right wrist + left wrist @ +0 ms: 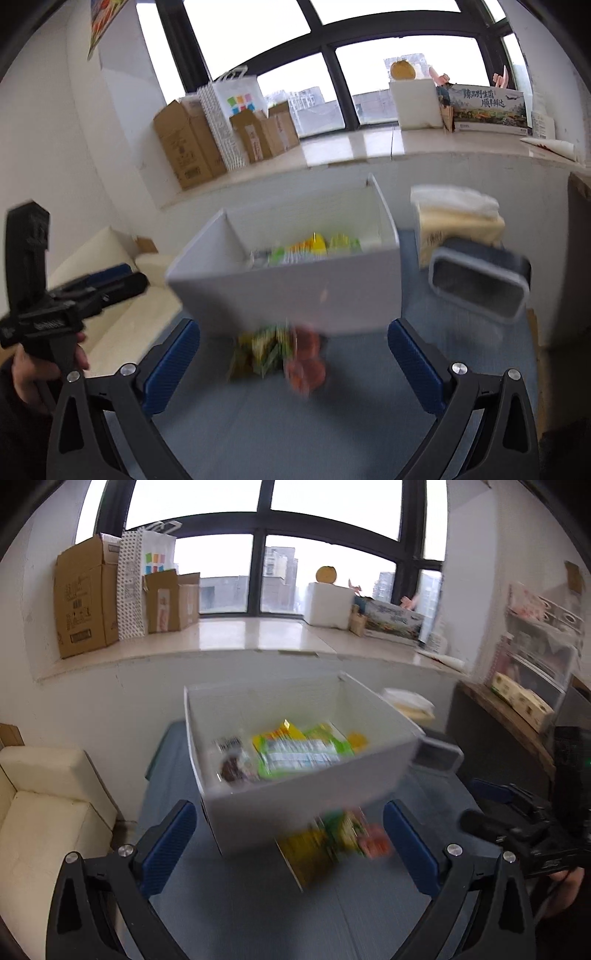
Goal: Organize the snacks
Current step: 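Withdraw both tools from the box toward the remaining snacks, then grasp the pink square jelly cup with the right tool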
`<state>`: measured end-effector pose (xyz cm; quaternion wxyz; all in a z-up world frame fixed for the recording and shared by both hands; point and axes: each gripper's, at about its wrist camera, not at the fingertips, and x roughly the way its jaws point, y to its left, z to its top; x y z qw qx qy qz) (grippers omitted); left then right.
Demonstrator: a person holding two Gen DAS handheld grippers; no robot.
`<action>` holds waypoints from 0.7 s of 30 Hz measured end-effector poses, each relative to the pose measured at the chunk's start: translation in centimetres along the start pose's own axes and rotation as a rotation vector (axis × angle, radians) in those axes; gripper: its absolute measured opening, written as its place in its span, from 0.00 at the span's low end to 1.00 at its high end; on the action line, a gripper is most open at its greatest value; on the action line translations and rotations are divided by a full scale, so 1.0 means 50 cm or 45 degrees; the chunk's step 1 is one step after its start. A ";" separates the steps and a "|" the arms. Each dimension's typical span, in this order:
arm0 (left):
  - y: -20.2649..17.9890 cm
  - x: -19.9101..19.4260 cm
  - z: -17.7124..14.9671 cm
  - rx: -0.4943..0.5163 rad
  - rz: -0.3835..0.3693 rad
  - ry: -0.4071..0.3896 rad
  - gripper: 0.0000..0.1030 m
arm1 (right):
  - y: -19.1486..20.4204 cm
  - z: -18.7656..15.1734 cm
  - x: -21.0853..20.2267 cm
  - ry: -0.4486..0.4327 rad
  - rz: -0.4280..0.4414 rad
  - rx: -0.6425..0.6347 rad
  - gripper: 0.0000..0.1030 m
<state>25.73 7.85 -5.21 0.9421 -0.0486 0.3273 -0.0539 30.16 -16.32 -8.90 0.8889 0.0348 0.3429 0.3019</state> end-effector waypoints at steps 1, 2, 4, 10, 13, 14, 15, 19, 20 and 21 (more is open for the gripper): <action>-0.005 -0.006 -0.015 0.000 -0.014 0.006 1.00 | 0.004 -0.020 -0.001 0.025 0.004 -0.012 1.00; -0.010 -0.012 -0.033 0.000 -0.034 0.019 1.00 | 0.008 -0.038 0.003 0.063 0.003 -0.020 1.00; -0.019 -0.020 -0.064 0.001 -0.045 0.046 1.00 | 0.016 -0.072 0.013 0.120 -0.017 -0.052 1.00; -0.023 -0.023 -0.120 -0.028 -0.047 0.101 1.00 | 0.018 -0.112 0.070 0.222 -0.018 -0.127 1.00; -0.024 -0.021 -0.136 -0.033 -0.047 0.126 1.00 | 0.005 -0.107 0.116 0.269 -0.045 -0.144 1.00; -0.024 -0.021 -0.138 -0.033 -0.044 0.128 1.00 | 0.001 -0.105 0.134 0.290 -0.031 -0.143 1.00; -0.021 -0.023 -0.141 -0.035 -0.040 0.129 1.00 | -0.002 -0.101 0.145 0.296 -0.022 -0.145 1.00; -0.006 -0.022 -0.148 -0.047 -0.038 0.144 1.00 | -0.011 -0.091 0.191 0.319 -0.018 -0.157 1.00; -0.003 -0.021 -0.148 -0.051 -0.037 0.148 1.00 | -0.014 -0.087 0.207 0.339 -0.020 -0.161 1.00; 0.001 -0.020 -0.149 -0.056 -0.037 0.152 1.00 | -0.015 -0.084 0.216 0.344 -0.019 -0.167 0.99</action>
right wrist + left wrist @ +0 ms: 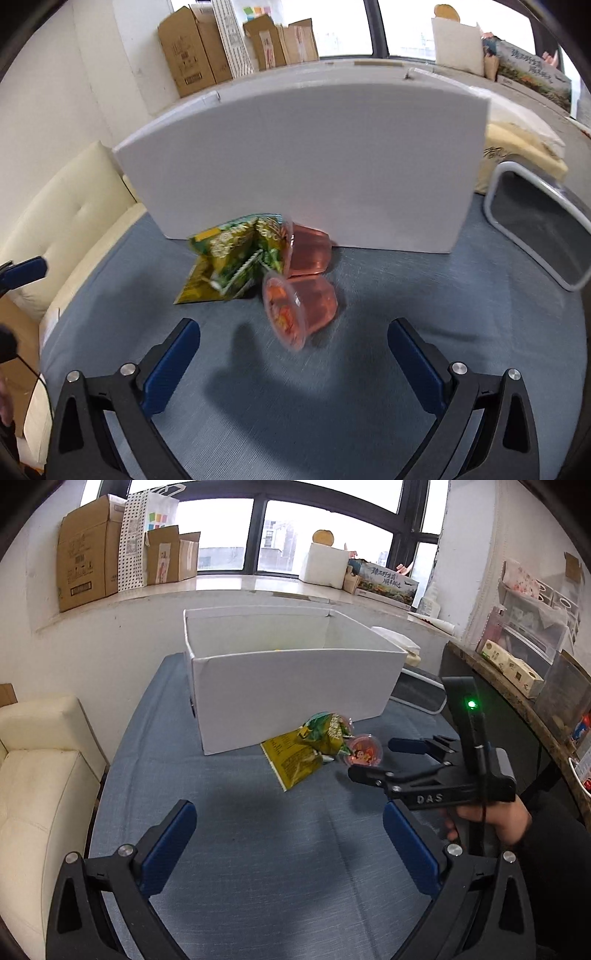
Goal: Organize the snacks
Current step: 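Grasp the pink square jelly cup with the right tool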
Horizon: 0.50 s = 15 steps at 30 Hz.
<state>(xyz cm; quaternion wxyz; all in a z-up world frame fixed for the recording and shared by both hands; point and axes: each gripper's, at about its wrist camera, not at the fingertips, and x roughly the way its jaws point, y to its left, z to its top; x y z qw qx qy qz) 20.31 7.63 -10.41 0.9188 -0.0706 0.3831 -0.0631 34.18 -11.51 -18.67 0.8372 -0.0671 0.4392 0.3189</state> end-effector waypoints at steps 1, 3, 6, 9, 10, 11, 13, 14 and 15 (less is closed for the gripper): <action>0.003 0.002 0.002 -0.005 0.001 0.002 1.00 | -0.002 0.005 0.008 0.011 0.004 -0.003 0.96; 0.007 0.004 0.002 -0.016 0.000 0.007 1.00 | -0.002 0.012 0.014 0.017 0.004 -0.006 0.82; 0.009 0.013 0.002 -0.025 0.000 0.016 1.00 | 0.001 0.019 0.019 0.026 -0.066 -0.040 0.42; 0.006 0.023 0.003 -0.020 -0.001 0.026 1.00 | -0.008 0.026 0.017 0.026 -0.033 -0.036 0.40; 0.005 0.028 0.004 -0.016 -0.005 0.028 1.00 | -0.009 0.023 0.012 0.019 -0.015 -0.034 0.39; 0.003 0.034 0.006 -0.013 -0.006 0.031 1.00 | -0.010 0.020 0.004 0.010 -0.008 -0.035 0.39; -0.003 0.053 0.010 -0.006 -0.006 0.053 1.00 | -0.009 0.012 -0.014 -0.006 -0.010 -0.048 0.37; -0.007 0.060 0.013 -0.003 -0.012 0.059 1.00 | -0.009 0.006 -0.024 -0.012 -0.006 -0.052 0.37; -0.012 0.070 0.016 0.001 -0.023 0.063 1.00 | -0.009 0.001 -0.033 -0.016 -0.005 -0.054 0.36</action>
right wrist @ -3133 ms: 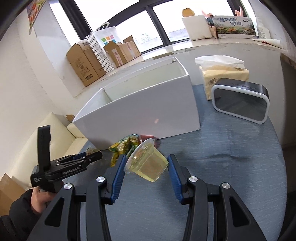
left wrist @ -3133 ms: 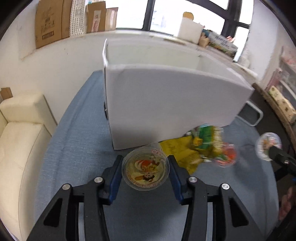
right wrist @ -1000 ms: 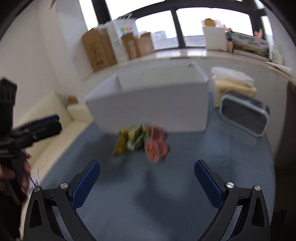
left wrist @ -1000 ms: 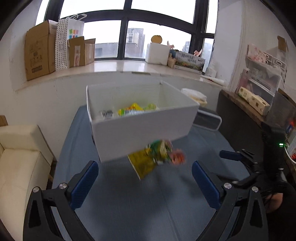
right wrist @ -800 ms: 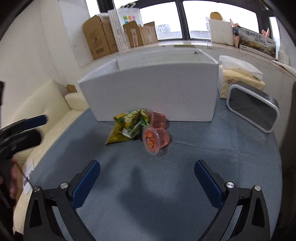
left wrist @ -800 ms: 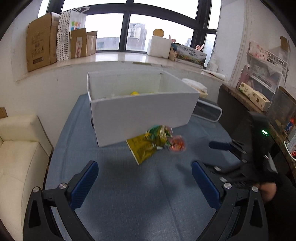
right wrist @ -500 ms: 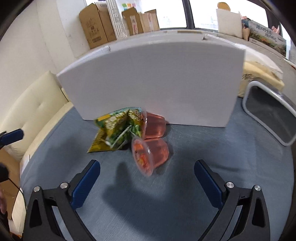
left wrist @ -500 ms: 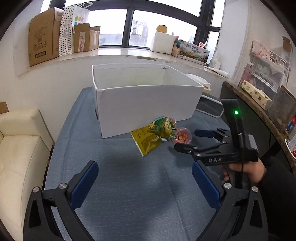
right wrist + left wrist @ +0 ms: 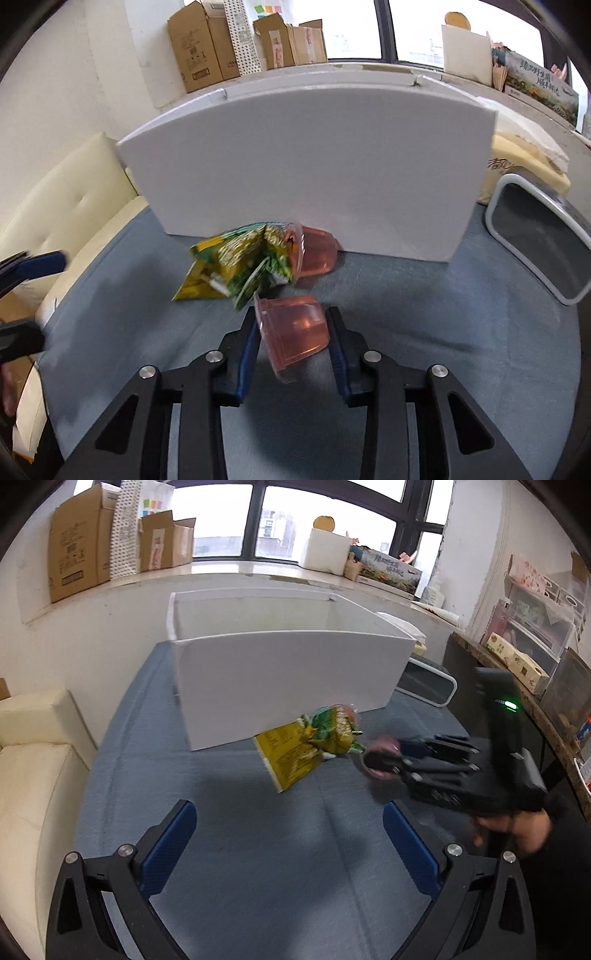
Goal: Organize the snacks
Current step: 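Grasp the pink square jelly cup with the right tool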
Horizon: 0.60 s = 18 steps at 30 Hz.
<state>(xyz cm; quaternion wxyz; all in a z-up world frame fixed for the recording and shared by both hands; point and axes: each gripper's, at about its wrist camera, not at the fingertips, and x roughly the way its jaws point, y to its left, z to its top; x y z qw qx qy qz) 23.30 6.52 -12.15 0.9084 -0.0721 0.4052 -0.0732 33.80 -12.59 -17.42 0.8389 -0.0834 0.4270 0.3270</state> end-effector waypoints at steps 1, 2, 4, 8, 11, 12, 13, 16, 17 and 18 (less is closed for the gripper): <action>-0.006 0.010 0.005 0.008 0.001 0.004 1.00 | 0.000 -0.006 -0.012 -0.004 0.000 0.000 0.36; -0.012 0.018 0.011 0.016 0.008 0.003 1.00 | -0.001 -0.017 -0.032 -0.012 0.002 0.003 0.36; -0.025 0.042 0.024 0.029 0.000 0.017 1.00 | -0.003 -0.033 -0.060 -0.021 0.004 0.007 0.36; -0.055 0.097 0.053 0.045 0.013 0.051 1.00 | -0.016 -0.095 -0.133 -0.055 0.001 0.046 0.36; -0.081 0.140 0.070 0.072 0.021 0.069 1.00 | -0.026 -0.130 -0.171 -0.079 -0.001 0.093 0.36; -0.088 0.150 0.074 0.077 0.020 0.070 1.00 | -0.028 -0.139 -0.182 -0.084 -0.004 0.102 0.36; -0.095 0.165 0.078 0.080 0.016 0.079 1.00 | -0.030 -0.146 -0.190 -0.088 -0.009 0.110 0.36; -0.100 0.203 0.084 0.065 0.037 0.116 0.81 | -0.033 -0.163 -0.202 -0.094 -0.018 0.140 0.36; -0.099 0.214 0.085 0.059 0.056 0.133 0.76 | -0.036 -0.169 -0.209 -0.098 -0.020 0.151 0.36; -0.100 0.215 0.087 0.070 0.089 0.121 0.69 | -0.034 -0.174 -0.209 -0.099 -0.023 0.157 0.36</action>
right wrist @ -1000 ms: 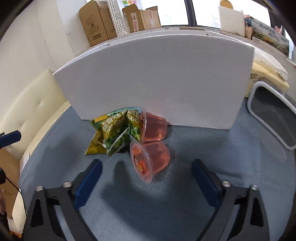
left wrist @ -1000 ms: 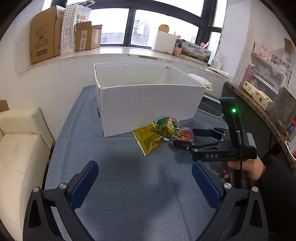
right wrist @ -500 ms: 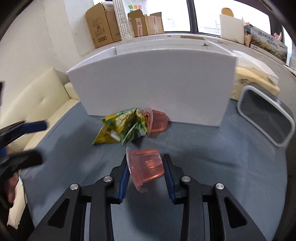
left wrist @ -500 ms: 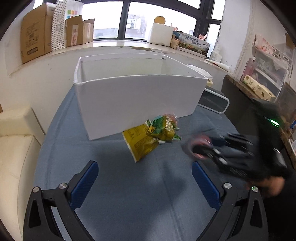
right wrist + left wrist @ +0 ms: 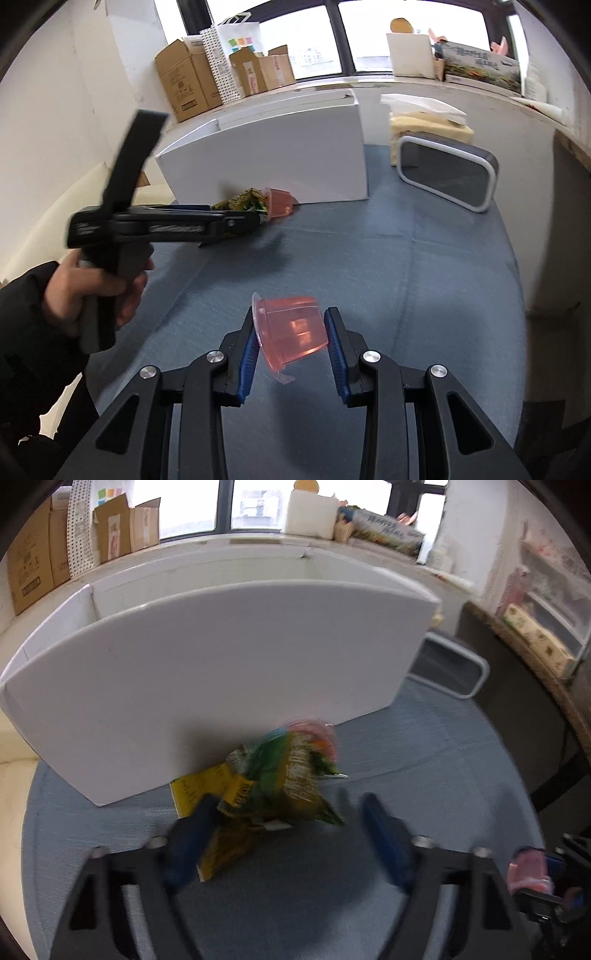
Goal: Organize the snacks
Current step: 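Grasp the pink square jelly cup with the right tool, then grasp the green snack bag with the left tool while the right tool holds the pink cup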
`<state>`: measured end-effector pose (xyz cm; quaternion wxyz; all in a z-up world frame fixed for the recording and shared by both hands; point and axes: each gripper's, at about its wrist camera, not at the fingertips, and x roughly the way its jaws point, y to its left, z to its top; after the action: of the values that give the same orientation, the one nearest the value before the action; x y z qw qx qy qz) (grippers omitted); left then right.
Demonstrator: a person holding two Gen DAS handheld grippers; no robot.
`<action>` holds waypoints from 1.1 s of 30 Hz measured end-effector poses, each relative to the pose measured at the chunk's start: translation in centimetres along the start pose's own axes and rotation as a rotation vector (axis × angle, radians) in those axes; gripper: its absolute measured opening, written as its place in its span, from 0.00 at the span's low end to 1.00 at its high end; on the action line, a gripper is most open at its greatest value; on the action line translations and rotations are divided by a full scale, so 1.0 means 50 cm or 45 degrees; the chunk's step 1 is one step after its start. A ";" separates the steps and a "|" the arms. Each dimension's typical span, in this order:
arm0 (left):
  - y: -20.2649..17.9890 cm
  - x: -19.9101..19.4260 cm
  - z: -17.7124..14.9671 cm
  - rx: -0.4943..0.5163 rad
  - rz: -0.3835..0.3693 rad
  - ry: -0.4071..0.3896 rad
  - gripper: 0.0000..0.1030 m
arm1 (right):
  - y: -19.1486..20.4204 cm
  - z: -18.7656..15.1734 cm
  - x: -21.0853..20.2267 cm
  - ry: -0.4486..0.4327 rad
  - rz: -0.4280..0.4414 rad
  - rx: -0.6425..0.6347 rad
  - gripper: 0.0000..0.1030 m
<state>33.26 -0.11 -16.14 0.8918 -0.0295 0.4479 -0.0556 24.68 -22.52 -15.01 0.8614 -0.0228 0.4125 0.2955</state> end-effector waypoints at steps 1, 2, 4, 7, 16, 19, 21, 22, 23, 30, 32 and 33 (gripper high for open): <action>0.001 -0.004 0.001 0.006 0.009 -0.018 0.57 | 0.000 -0.003 -0.002 -0.001 -0.005 0.003 0.36; 0.005 -0.009 0.002 0.000 0.007 -0.024 0.49 | -0.001 -0.009 -0.006 -0.002 -0.007 0.009 0.36; 0.015 -0.021 0.004 -0.017 -0.006 -0.034 0.31 | -0.004 -0.012 -0.004 -0.004 -0.004 0.022 0.36; 0.021 -0.032 0.001 -0.003 -0.062 -0.024 0.15 | 0.000 -0.012 -0.003 -0.011 0.011 0.033 0.36; 0.030 -0.051 -0.006 0.007 -0.162 -0.036 0.10 | 0.038 0.004 0.018 -0.012 0.045 -0.003 0.36; 0.021 -0.059 -0.009 0.044 -0.190 -0.062 0.09 | 0.041 0.003 0.020 -0.012 0.044 0.004 0.36; 0.011 -0.069 -0.008 0.071 -0.188 -0.091 0.08 | 0.043 0.000 0.017 -0.013 0.040 0.004 0.36; 0.009 -0.074 -0.007 0.080 -0.185 -0.099 0.08 | 0.042 -0.001 0.017 -0.012 0.039 0.005 0.36; 0.009 -0.080 -0.009 0.084 -0.184 -0.102 0.08 | 0.041 -0.002 0.017 -0.009 0.037 0.009 0.36; 0.017 -0.126 -0.017 0.111 -0.178 -0.156 0.08 | 0.045 0.001 0.009 -0.029 0.043 0.010 0.36; 0.016 -0.151 -0.014 0.117 -0.184 -0.189 0.08 | 0.053 0.004 0.006 -0.033 0.044 -0.005 0.36; 0.019 -0.167 -0.014 0.116 -0.186 -0.215 0.08 | 0.056 0.006 0.005 -0.037 0.044 -0.008 0.36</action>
<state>27.83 1.89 -10.01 0.9203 -0.0260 0.3650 -0.1383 23.53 -20.00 -14.40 0.8620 -0.0140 0.3993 0.3121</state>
